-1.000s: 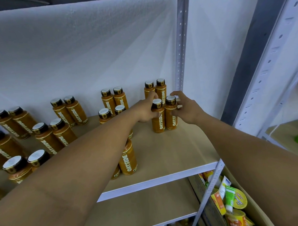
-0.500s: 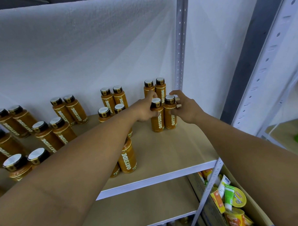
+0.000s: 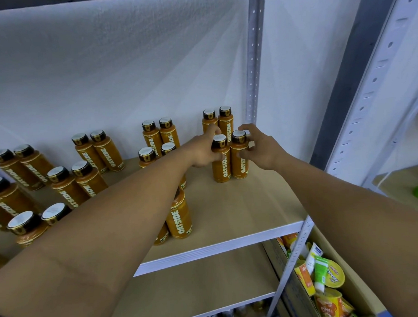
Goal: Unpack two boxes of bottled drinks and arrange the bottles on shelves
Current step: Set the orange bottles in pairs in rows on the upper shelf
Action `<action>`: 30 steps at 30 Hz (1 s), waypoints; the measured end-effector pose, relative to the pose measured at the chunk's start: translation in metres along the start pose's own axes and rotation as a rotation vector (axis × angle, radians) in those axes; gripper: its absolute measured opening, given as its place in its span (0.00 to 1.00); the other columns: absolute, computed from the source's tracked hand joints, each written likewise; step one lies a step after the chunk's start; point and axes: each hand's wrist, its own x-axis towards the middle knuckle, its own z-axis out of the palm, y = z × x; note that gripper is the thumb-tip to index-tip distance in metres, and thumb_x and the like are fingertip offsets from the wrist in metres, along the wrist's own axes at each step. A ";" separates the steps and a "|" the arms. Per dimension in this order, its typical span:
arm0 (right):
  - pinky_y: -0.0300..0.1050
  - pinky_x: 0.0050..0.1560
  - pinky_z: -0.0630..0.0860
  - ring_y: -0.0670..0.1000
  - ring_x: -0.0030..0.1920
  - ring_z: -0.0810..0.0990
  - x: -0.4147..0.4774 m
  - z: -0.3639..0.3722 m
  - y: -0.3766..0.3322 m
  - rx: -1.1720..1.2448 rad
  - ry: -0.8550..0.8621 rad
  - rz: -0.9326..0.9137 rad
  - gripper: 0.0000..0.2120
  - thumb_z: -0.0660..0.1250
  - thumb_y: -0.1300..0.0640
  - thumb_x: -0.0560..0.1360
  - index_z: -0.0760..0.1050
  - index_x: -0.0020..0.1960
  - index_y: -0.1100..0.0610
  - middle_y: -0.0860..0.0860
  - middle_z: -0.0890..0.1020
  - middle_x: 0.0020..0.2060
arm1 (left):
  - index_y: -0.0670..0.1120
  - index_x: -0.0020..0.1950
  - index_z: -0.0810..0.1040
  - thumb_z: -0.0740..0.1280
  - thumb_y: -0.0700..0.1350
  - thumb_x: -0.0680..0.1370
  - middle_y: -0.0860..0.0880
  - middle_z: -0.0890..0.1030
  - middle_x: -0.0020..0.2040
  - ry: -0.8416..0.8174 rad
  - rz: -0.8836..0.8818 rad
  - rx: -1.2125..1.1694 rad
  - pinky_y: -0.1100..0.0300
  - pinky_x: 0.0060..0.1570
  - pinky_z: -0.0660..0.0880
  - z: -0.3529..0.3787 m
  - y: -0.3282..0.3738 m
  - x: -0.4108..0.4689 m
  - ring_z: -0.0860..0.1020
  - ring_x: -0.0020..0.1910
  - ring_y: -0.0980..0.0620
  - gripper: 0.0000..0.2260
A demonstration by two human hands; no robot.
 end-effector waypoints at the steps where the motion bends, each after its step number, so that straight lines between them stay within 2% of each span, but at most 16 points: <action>1: 0.47 0.53 0.76 0.59 0.57 0.81 -0.001 -0.001 -0.001 -0.002 0.001 0.001 0.32 0.73 0.54 0.78 0.60 0.75 0.43 0.55 0.75 0.71 | 0.54 0.75 0.58 0.72 0.49 0.80 0.44 0.75 0.70 0.003 0.002 0.000 0.56 0.50 0.75 -0.001 0.000 -0.001 0.77 0.58 0.47 0.29; 3: 0.50 0.57 0.77 0.59 0.61 0.80 -0.003 -0.004 -0.004 -0.004 0.015 0.001 0.32 0.73 0.52 0.78 0.61 0.75 0.43 0.54 0.74 0.72 | 0.54 0.75 0.59 0.72 0.49 0.80 0.44 0.74 0.71 0.014 0.000 -0.003 0.56 0.51 0.75 -0.004 0.002 -0.005 0.76 0.59 0.47 0.29; 8: 0.52 0.62 0.76 0.59 0.68 0.76 -0.014 -0.012 -0.015 -0.010 0.085 0.010 0.30 0.72 0.47 0.78 0.63 0.75 0.45 0.54 0.73 0.73 | 0.53 0.78 0.61 0.71 0.52 0.81 0.45 0.71 0.75 0.120 -0.009 -0.051 0.54 0.58 0.74 -0.012 0.009 -0.024 0.75 0.68 0.43 0.29; 11: 0.51 0.61 0.75 0.59 0.68 0.75 -0.025 -0.016 -0.028 -0.025 0.121 -0.003 0.27 0.70 0.45 0.79 0.65 0.75 0.46 0.53 0.73 0.73 | 0.53 0.77 0.64 0.71 0.54 0.80 0.45 0.72 0.74 0.209 -0.013 -0.071 0.52 0.61 0.74 -0.019 0.013 -0.043 0.74 0.70 0.44 0.28; 14: 0.46 0.54 0.72 0.58 0.66 0.76 -0.042 -0.017 -0.046 -0.046 0.160 -0.016 0.24 0.68 0.44 0.80 0.67 0.74 0.47 0.54 0.74 0.72 | 0.53 0.74 0.67 0.70 0.55 0.80 0.46 0.73 0.72 0.311 -0.001 -0.081 0.53 0.60 0.74 -0.028 0.016 -0.069 0.74 0.68 0.45 0.24; 18: 0.45 0.56 0.72 0.57 0.66 0.76 -0.079 -0.012 -0.081 -0.011 0.245 -0.067 0.21 0.66 0.44 0.81 0.71 0.72 0.47 0.54 0.76 0.70 | 0.53 0.72 0.70 0.69 0.55 0.80 0.49 0.76 0.69 0.454 0.021 -0.099 0.53 0.59 0.76 -0.044 0.014 -0.121 0.75 0.65 0.48 0.21; 21: 0.42 0.57 0.68 0.53 0.66 0.76 -0.117 0.003 -0.110 0.037 0.301 -0.097 0.20 0.67 0.45 0.81 0.73 0.70 0.48 0.52 0.77 0.68 | 0.54 0.71 0.71 0.69 0.55 0.80 0.51 0.78 0.66 0.542 0.040 -0.136 0.57 0.56 0.76 -0.050 0.000 -0.170 0.76 0.63 0.51 0.20; 25: 0.43 0.59 0.70 0.48 0.64 0.75 -0.177 0.046 -0.143 0.063 0.348 -0.084 0.17 0.67 0.44 0.80 0.74 0.68 0.46 0.45 0.78 0.65 | 0.53 0.70 0.73 0.69 0.55 0.81 0.52 0.80 0.63 0.620 0.091 -0.152 0.53 0.58 0.78 -0.041 -0.035 -0.248 0.77 0.61 0.52 0.18; 30: 0.47 0.63 0.73 0.47 0.64 0.76 -0.253 0.130 -0.156 0.084 0.290 -0.030 0.17 0.68 0.45 0.80 0.76 0.67 0.48 0.44 0.79 0.64 | 0.49 0.62 0.78 0.70 0.52 0.80 0.52 0.81 0.53 0.655 0.106 -0.216 0.52 0.51 0.78 0.012 -0.090 -0.338 0.78 0.52 0.53 0.13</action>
